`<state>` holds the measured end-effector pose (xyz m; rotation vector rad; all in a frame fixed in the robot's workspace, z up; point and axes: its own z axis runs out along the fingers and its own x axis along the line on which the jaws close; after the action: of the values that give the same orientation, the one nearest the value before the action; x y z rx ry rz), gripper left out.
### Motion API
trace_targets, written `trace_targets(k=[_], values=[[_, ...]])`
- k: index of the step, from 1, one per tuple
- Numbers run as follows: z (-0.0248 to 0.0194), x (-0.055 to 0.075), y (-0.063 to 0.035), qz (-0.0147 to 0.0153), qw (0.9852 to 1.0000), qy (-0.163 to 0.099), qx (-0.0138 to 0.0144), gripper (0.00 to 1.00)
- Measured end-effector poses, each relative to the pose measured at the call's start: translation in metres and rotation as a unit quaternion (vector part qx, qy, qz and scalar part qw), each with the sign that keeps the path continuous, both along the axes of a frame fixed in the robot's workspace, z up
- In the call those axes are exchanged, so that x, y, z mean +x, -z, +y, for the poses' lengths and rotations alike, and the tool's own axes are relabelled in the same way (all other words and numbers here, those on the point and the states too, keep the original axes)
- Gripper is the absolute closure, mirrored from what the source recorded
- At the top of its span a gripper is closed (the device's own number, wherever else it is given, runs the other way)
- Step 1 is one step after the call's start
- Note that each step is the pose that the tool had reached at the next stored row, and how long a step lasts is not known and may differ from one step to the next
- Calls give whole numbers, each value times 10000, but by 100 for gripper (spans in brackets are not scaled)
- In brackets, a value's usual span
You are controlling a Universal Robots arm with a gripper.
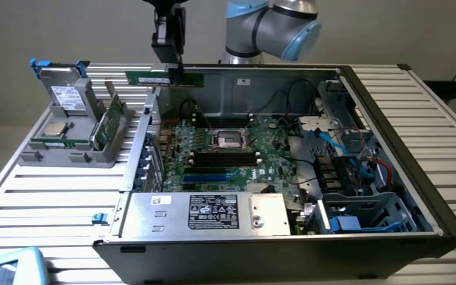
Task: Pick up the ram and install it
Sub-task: 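Pick up the ram and move it above insertion slot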
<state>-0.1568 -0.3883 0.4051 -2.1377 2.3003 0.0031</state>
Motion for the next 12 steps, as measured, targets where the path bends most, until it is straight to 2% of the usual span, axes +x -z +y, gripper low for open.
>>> trace_targets(k=[4,6,7,12], values=[[0,182,0,0,10000,-4,0,87],[0,254,1,-15,10000,-5,0,87],[0,289,3,-32,10000,-7,0,87],[10,431,17,-204,9998,-7,-5,87]])
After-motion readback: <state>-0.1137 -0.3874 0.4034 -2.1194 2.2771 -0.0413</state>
